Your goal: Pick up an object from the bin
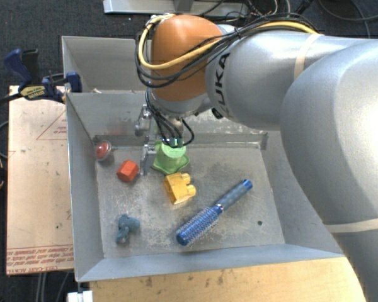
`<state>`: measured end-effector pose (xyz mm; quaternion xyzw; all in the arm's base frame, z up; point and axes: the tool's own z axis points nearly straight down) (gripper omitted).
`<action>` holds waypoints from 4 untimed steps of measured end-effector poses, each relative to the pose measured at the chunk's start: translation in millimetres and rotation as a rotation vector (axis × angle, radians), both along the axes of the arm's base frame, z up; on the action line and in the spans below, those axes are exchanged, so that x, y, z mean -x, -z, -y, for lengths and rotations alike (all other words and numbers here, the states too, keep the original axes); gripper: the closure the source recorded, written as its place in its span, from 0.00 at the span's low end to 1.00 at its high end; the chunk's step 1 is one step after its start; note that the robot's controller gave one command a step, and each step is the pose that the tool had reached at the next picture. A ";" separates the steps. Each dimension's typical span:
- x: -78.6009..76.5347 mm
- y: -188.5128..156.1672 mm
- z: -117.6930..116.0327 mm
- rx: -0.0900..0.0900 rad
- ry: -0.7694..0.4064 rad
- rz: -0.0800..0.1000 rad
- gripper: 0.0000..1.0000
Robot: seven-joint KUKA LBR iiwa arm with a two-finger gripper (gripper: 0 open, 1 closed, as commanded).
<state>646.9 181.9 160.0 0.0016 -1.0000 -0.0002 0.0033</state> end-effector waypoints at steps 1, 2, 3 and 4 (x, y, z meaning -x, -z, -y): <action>-0.6 76.1 -12.4 -0.003 -0.008 0.014 0.00; 2.7 58.6 -8.2 -0.002 0.013 0.011 0.00; 5.8 53.6 -6.8 -0.001 0.011 0.008 0.00; 6.2 85.2 -11.2 -0.004 0.103 0.012 0.00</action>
Offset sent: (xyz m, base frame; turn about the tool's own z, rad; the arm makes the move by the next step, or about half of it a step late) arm -0.0016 0.0125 -0.0900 -0.0075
